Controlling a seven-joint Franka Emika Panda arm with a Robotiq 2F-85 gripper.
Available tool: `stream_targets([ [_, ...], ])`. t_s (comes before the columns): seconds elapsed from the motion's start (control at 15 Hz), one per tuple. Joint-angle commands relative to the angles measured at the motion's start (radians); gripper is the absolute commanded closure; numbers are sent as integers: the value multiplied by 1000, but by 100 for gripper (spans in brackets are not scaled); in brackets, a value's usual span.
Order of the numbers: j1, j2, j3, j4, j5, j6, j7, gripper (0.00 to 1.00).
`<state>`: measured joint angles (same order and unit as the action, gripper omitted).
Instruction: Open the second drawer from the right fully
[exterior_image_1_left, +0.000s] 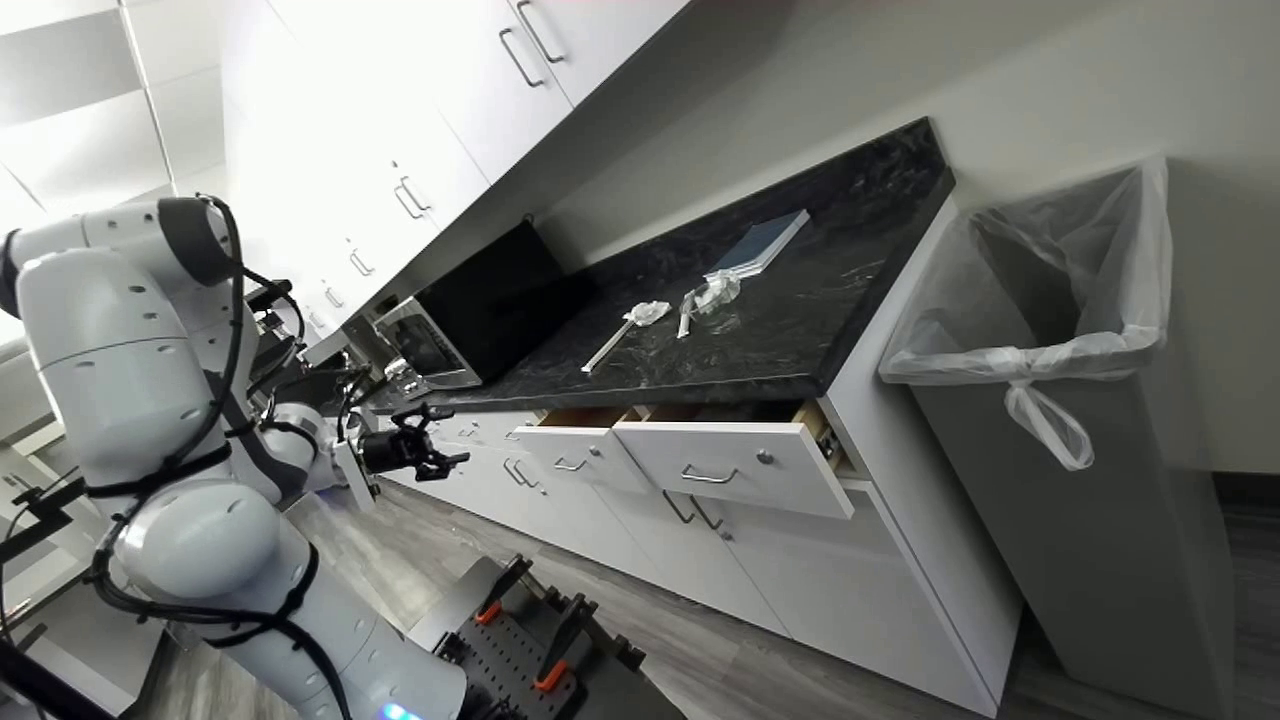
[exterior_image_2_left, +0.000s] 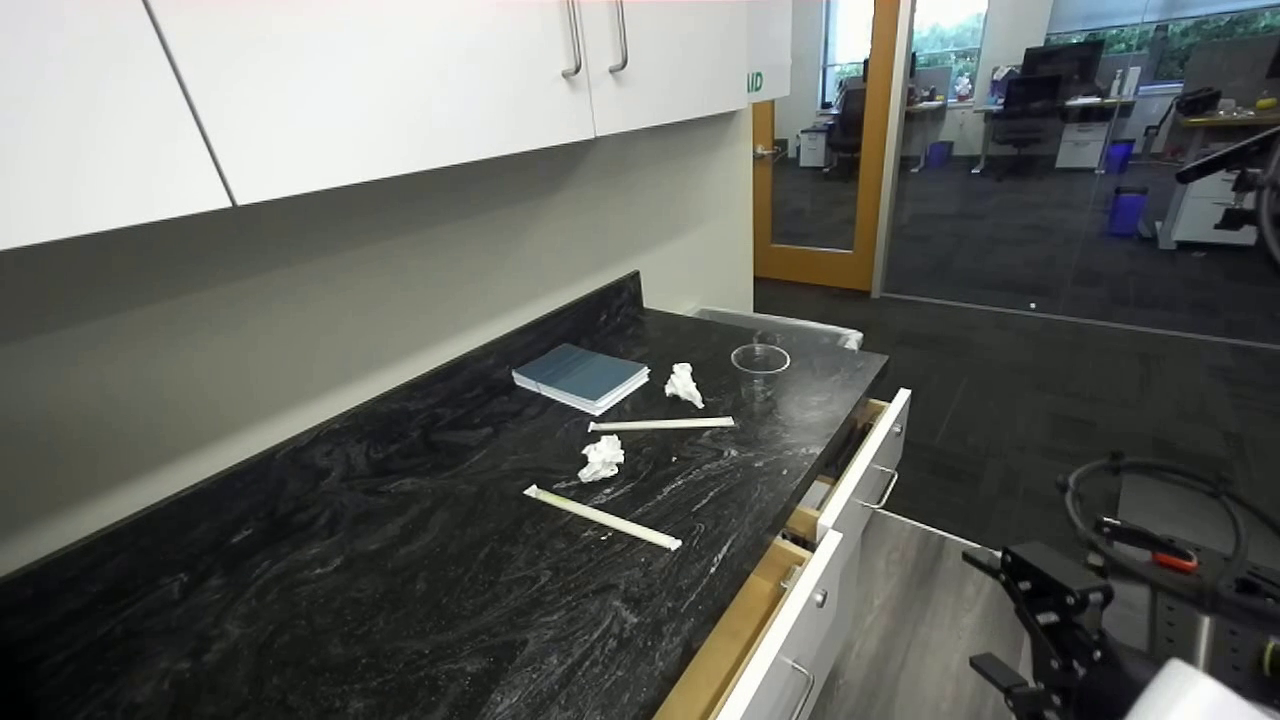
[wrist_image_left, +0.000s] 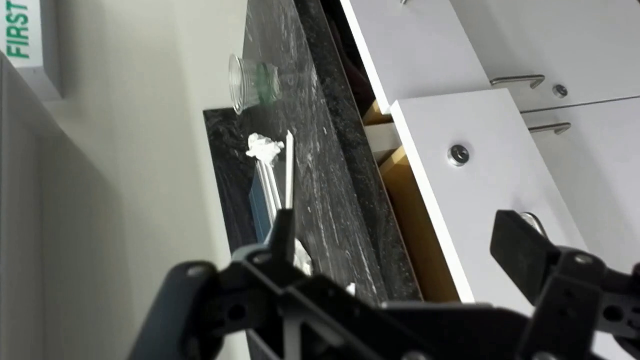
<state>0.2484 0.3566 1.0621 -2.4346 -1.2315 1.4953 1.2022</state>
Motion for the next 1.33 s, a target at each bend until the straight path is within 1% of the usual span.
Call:
stream_targets([
  [0.0, 256, 220, -237, 139, -123, -95, 33, 0],
  [0.13, 372, 328, -353, 223, -205, -98, 43, 0],
  [0.27, 448, 417, -440, 306, -269, -58, 45, 0],
  [0.33, 461, 424, -460, 316, -280, -26, 44, 0],
  [0.4, 449, 354, -447, 247, -243, -16, 35, 0],
  [0.53, 478, 417, -478, 299, -263, -15, 40, 0],
  [0.73, 480, 429, -481, 319, -264, -14, 40, 0],
  [0.87, 509, 466, -522, 351, -305, -41, -5, 0],
  [1.0, 542, 493, -576, 368, -371, -40, -56, 0],
  [1.07, 550, 506, -599, 375, -409, -25, -71, 0],
  [1.27, 535, 557, -635, 400, -519, 57, -139, 0],
])
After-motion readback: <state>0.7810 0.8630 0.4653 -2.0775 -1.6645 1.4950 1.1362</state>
